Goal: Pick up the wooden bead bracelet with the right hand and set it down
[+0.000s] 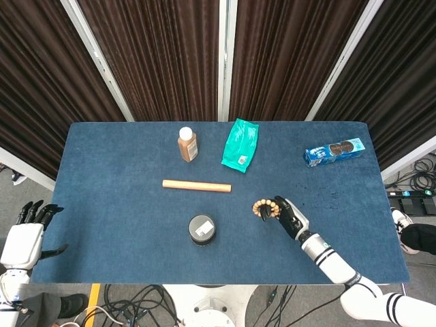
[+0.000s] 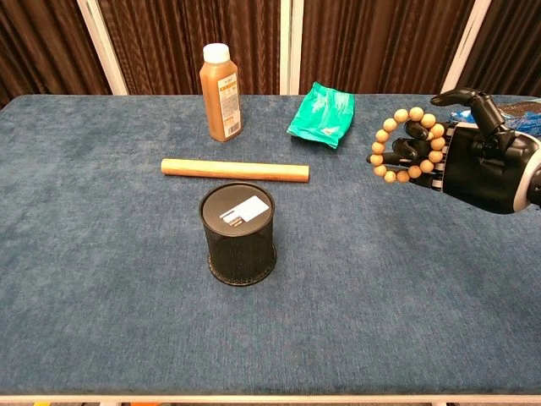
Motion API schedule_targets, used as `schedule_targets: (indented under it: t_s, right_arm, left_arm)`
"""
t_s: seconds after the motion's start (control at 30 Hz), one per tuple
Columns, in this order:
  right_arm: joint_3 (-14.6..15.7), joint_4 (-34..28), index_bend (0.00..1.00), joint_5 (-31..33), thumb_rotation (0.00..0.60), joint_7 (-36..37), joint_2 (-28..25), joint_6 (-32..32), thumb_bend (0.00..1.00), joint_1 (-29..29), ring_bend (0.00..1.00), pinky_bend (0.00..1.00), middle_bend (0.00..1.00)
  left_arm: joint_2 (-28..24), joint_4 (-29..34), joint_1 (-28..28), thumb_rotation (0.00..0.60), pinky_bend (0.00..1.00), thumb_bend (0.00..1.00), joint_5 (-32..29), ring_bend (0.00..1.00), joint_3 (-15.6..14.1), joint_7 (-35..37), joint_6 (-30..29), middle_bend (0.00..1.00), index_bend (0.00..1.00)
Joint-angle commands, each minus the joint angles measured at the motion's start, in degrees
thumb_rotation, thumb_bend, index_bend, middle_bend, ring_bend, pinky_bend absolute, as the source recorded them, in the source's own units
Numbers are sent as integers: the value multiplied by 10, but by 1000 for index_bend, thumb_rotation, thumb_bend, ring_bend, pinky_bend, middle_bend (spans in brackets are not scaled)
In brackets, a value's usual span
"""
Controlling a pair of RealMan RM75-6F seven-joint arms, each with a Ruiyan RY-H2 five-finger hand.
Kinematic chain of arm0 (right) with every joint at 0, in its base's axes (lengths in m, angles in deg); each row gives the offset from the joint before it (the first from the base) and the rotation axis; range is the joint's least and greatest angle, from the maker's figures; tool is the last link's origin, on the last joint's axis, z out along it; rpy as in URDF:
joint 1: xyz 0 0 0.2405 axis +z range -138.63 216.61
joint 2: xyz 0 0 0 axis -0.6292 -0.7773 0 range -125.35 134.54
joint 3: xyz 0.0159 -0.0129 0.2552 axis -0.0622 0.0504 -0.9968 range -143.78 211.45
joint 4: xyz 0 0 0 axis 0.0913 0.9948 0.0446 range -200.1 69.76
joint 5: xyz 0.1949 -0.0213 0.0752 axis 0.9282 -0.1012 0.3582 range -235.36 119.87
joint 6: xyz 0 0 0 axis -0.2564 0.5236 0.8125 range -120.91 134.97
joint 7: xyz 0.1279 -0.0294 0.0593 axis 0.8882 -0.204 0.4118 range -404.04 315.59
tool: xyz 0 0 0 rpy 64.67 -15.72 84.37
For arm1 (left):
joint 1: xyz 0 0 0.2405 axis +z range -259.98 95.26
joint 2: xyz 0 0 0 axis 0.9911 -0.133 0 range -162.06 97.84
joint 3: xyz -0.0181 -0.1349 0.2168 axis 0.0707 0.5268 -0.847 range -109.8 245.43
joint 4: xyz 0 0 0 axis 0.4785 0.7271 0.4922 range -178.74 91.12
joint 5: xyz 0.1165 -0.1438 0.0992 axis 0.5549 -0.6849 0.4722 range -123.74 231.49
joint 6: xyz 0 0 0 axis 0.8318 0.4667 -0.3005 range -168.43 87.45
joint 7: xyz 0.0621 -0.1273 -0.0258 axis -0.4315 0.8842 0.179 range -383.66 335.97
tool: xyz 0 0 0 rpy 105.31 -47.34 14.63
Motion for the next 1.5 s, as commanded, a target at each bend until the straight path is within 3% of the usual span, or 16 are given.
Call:
schedule_targets:
  t_s: [0.03,0.23,0.33,0.5,0.8,1.07,1.27,1.5]
  right_arm:
    - [5,2,711,5,83,-14,3,5,547,4,283,0,673]
    - [8,5,711,15,102,-32,6,7,509,9,283,0,669]
    - [10,6,710,19,180,-39,7,10,500,10,283,0,667]
    - [12,7,711,28,254,-50,8,11,467,12,283,0,664]
    - [11,8,710,39,262,-49,9,13,472,13,283,0,659]
    - [7,12,667,40,262,-42,10,14,707,19,276,0,646]
    - [5,14,653,44,260,-44,9,15,748,20,273,0,642]
    - [1,15,626,48,262,-46,8,20,963,19,263,0,623]
  left_arm:
    - [1,-2,-1,600,35,8,-1,51,0,1,2,169,235]
    - [1,-2,-4,600,35,8,-4,51,1,2,6,169,235]
    - [1,-2,-4,600,35,8,-4,51,1,2,8,169,235]
    - [1,-3,-6,600,35,7,-6,51,1,1,10,169,235]
    - [2,-5,-7,600,35,8,-7,51,1,3,10,169,235]
    - [3,-5,-8,600,35,8,-6,51,2,2,9,169,235]
    - [3,-6,-8,600,35,8,-8,51,2,2,9,169,235]
    - [4,-7,-9,600,35,8,-7,51,3,3,9,169,235]
